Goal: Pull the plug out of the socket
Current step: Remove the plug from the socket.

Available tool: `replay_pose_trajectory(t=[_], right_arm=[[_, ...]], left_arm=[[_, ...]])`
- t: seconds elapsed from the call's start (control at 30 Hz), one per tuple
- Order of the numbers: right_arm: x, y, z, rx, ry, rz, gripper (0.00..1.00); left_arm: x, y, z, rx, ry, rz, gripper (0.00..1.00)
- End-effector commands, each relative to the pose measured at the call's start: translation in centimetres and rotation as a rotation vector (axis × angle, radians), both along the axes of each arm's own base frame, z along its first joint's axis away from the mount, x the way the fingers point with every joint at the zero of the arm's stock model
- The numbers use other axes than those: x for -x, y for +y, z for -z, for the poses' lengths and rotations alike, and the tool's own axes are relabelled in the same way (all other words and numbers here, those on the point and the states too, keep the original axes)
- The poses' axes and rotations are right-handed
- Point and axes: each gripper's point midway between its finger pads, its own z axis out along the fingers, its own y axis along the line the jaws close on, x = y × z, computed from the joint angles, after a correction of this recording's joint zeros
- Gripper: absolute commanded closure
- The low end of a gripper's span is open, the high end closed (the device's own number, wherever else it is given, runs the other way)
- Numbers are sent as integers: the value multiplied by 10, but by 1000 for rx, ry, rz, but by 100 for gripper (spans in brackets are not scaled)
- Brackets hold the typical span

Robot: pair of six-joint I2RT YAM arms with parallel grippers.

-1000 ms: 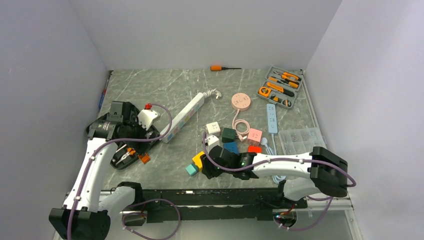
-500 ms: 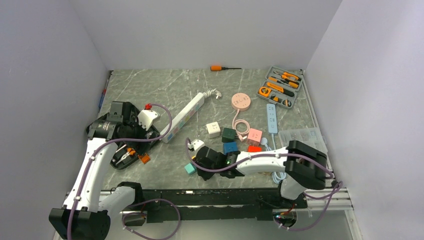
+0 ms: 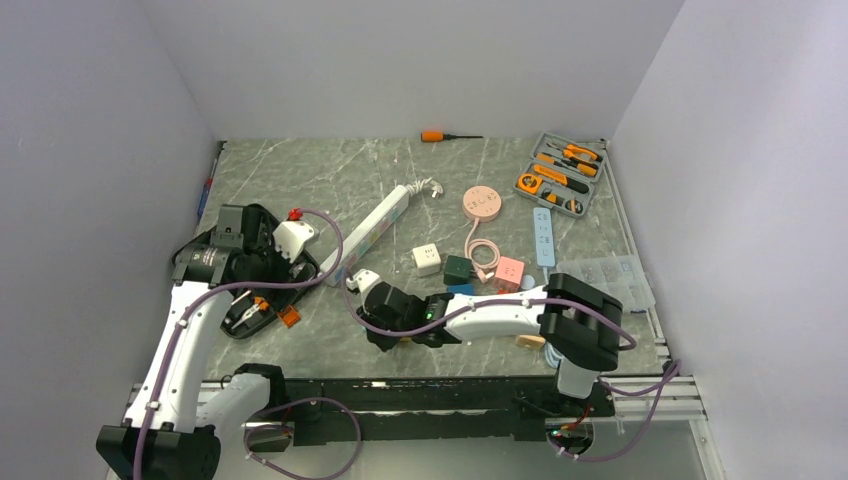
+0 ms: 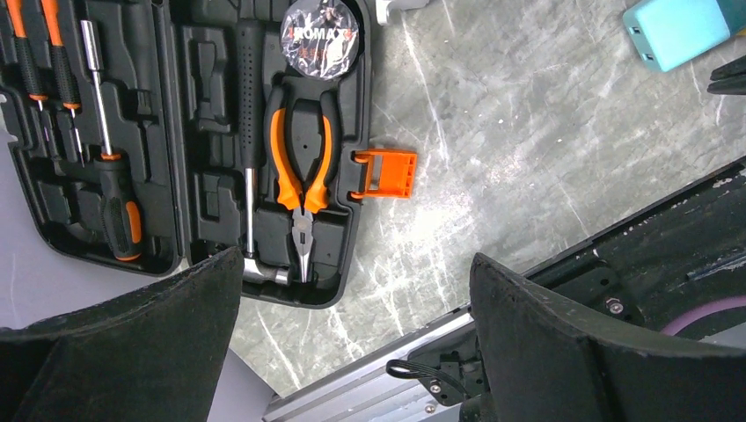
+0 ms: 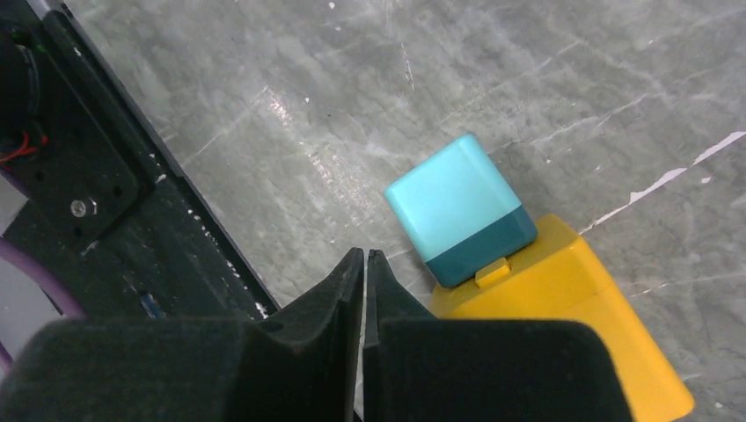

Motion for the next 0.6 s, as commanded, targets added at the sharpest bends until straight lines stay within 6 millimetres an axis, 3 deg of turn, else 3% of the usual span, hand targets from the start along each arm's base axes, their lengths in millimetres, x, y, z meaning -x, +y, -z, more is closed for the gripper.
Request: replay_pose_trajectory(t=[0.0, 0.07, 0.13, 0.17, 0.33, 0.43, 0.57], right_arm=[[-4, 9, -45, -91, -63, -18, 85], [-1, 0, -58, -105, -79, -33, 64], [0, -11, -69, -114, -109, -48, 30], [-2, -17, -75, -119, -135, -45, 22], [-29, -43, -84, -84, -298, -3, 0], [-45, -51, -75, -22, -326, 30, 0], [-55, -56, -48, -10, -317, -17, 0]], left_arm=[[0, 4, -8, -20, -29, 11, 1], [0, 4, -7, -23, -25, 13, 1], [0, 3, -6, -19, -22, 13, 1], [-1, 3, -6, -15, -20, 13, 1], [-4, -1, -9, 6, -31, 9, 1], [-4, -2, -11, 15, -27, 7, 1], [-2, -1, -13, 9, -32, 7, 1]])
